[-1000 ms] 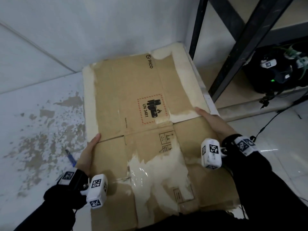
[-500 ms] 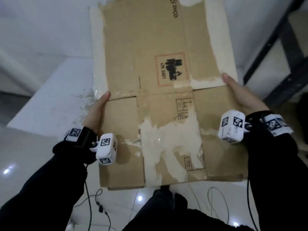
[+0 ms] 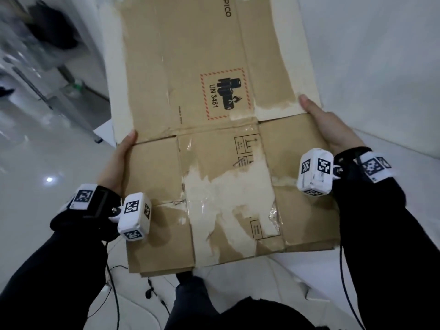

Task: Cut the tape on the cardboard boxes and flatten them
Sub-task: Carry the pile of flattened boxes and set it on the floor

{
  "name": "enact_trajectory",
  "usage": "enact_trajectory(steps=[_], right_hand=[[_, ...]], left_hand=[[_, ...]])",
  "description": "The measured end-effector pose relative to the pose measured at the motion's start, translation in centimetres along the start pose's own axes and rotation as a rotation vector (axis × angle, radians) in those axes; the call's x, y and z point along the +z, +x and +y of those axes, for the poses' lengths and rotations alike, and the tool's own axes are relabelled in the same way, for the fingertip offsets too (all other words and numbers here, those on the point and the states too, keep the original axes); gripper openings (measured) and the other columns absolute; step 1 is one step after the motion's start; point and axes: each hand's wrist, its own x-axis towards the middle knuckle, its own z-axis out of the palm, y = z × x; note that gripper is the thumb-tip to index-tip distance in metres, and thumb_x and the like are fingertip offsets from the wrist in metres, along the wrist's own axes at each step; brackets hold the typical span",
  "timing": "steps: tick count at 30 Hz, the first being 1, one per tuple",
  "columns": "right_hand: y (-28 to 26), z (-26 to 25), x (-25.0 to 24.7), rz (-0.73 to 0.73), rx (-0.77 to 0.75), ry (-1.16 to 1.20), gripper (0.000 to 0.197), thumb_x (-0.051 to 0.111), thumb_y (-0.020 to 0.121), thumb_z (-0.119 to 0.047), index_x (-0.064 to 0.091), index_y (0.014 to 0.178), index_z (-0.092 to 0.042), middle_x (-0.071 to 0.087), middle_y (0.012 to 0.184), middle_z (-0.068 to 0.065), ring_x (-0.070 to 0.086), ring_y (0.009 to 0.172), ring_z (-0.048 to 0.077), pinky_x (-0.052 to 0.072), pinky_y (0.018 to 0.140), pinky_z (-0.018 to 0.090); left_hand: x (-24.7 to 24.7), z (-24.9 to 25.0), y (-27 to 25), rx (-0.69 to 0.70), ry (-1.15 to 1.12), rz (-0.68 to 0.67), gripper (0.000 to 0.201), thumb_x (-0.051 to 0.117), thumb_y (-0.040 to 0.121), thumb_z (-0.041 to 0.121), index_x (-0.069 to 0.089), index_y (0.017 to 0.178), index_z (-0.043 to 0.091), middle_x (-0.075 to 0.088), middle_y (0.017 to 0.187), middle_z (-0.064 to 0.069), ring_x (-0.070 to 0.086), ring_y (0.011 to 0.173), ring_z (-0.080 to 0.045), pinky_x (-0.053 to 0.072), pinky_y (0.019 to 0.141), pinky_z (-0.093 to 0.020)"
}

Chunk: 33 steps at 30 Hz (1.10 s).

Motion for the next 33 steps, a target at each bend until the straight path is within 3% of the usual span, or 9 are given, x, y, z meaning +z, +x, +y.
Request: enact_trajectory(steps=[3,6,8,12,18,21,24,30,33], right_hand=[[3.1,-1.9,6.3,-0.034,0.019,-0.016,0.067,0.063,0.072,-0.068,0.068,0.107,-0.012,0.074,0.095,0.007,0.071,0.086,0.022,0.054,0.082,0.035],[6.8,-3.4,13.2,-0.050,0.064,-0.032,0.084,0.069,0.053,-0.078,0.068,0.109,-0.015,0.074,0.097,0.007,0.071,0.091,0.026,0.052,0.091,0.043],[9.1,-4.3,17.9,-0.073,0.100,-0.035,0.091,0.070,0.046,-0.081,0.068,0.110,-0.017,0.074,0.098,0.008,0.070,0.092,0.028,0.050,0.094,0.046],[12.8,-6.7,27.0,-0.094,0.123,-0.066,0.088,0.069,0.051,-0.079,0.067,0.109,-0.014,0.074,0.098,0.008,0.070,0.091,0.027,0.050,0.094,0.044],[18.7,-9.5,38.1,-0.144,0.139,-0.106,0.078,0.065,0.062,-0.075,0.066,0.109,-0.012,0.073,0.098,0.007,0.070,0.090,0.026,0.051,0.092,0.043],[22.4,-10.4,43.0,-0.177,0.134,-0.089,0.073,0.064,0.068,-0.071,0.065,0.111,-0.011,0.073,0.100,0.008,0.070,0.091,0.027,0.051,0.093,0.043],[26.8,-11.0,47.8,-0.191,0.135,-0.077,0.079,0.067,0.064,-0.072,0.064,0.113,-0.010,0.073,0.100,0.009,0.070,0.092,0.028,0.051,0.093,0.044],[35.5,-12.9,57.6,-0.139,0.183,-0.075,0.077,0.068,0.066,-0.069,0.062,0.112,-0.007,0.070,0.103,0.009,0.068,0.092,0.025,0.051,0.092,0.040],[38.4,-13.8,62.0,-0.121,0.194,-0.093,0.063,0.070,0.070,-0.061,0.061,0.107,-0.010,0.067,0.107,0.007,0.065,0.097,0.023,0.049,0.094,0.038]], left_hand=[[-5.1,1.2,3.4,-0.016,-0.049,0.027,0.056,0.056,0.084,0.059,0.061,0.126,0.022,0.068,0.118,-0.011,0.064,0.106,-0.031,0.048,0.095,-0.050],[-10.8,3.4,8.0,-0.057,-0.060,0.054,0.060,0.060,0.081,0.060,0.062,0.126,0.021,0.066,0.121,-0.013,0.058,0.116,-0.035,0.043,0.100,-0.055],[-14.4,5.1,10.9,-0.082,-0.065,0.057,0.059,0.060,0.082,0.059,0.061,0.126,0.020,0.066,0.119,-0.014,0.062,0.111,-0.034,0.048,0.096,-0.052],[-21.1,8.0,16.2,-0.115,-0.083,0.094,0.054,0.055,0.086,0.056,0.062,0.124,0.019,0.071,0.104,-0.009,0.069,0.084,-0.023,0.058,0.069,-0.036],[-29.5,10.3,23.4,-0.149,-0.132,0.153,0.057,0.058,0.082,0.058,0.064,0.122,0.018,0.071,0.100,-0.011,0.068,0.081,-0.025,0.056,0.076,-0.039],[-32.7,11.3,27.3,-0.150,-0.147,0.153,0.047,0.053,0.087,0.056,0.067,0.113,0.019,0.073,0.092,-0.010,0.070,0.075,-0.024,0.058,0.068,-0.036],[-36.0,12.5,32.5,-0.150,-0.146,0.176,0.041,0.052,0.088,0.054,0.067,0.107,0.020,0.073,0.083,-0.007,0.070,0.068,-0.022,0.058,0.061,-0.033],[-41.9,17.5,43.9,-0.207,-0.093,0.203,0.048,0.053,0.087,0.056,0.065,0.113,0.018,0.073,0.085,-0.009,0.070,0.069,-0.024,0.057,0.063,-0.034],[-45.0,19.7,48.9,-0.248,-0.048,0.208,0.050,0.053,0.086,0.057,0.064,0.114,0.017,0.073,0.080,-0.008,0.069,0.065,-0.022,0.056,0.059,-0.032]])
